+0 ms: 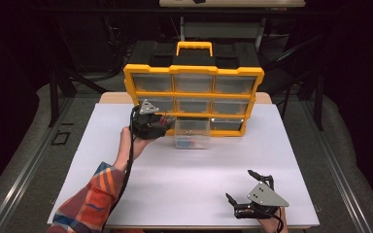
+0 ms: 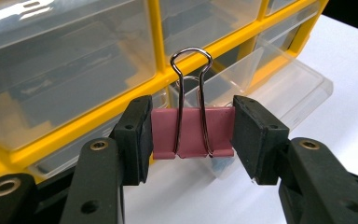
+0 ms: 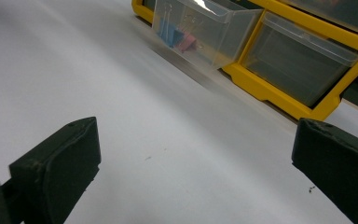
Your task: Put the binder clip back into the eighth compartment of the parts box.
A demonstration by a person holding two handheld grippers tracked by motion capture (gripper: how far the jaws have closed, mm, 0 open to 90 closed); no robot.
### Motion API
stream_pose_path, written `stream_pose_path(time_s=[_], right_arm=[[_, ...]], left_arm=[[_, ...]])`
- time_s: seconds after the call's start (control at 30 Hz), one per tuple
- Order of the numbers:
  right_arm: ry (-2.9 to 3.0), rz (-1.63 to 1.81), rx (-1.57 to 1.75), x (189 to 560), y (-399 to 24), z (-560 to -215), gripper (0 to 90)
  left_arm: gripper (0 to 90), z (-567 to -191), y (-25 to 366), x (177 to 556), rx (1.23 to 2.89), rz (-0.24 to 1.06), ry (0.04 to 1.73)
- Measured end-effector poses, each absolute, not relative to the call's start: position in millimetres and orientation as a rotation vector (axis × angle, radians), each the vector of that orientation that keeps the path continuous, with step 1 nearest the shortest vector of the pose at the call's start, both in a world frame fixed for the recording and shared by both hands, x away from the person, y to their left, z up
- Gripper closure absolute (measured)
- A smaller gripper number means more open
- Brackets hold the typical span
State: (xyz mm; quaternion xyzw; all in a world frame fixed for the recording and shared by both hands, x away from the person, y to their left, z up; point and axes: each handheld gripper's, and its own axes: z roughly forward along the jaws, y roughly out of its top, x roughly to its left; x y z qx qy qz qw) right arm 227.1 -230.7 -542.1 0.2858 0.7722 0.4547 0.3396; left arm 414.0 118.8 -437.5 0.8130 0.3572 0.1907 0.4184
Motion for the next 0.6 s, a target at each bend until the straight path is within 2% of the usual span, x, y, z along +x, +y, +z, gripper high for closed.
stream_pose_path(time_s=[0.6], right_arm=[[2.015,1.186,0.736,227.8,-229.4,-542.9,0.5]], left_arm=[[49.7,-434.3,91.6,420.6,2.055,0.447,0.837]])
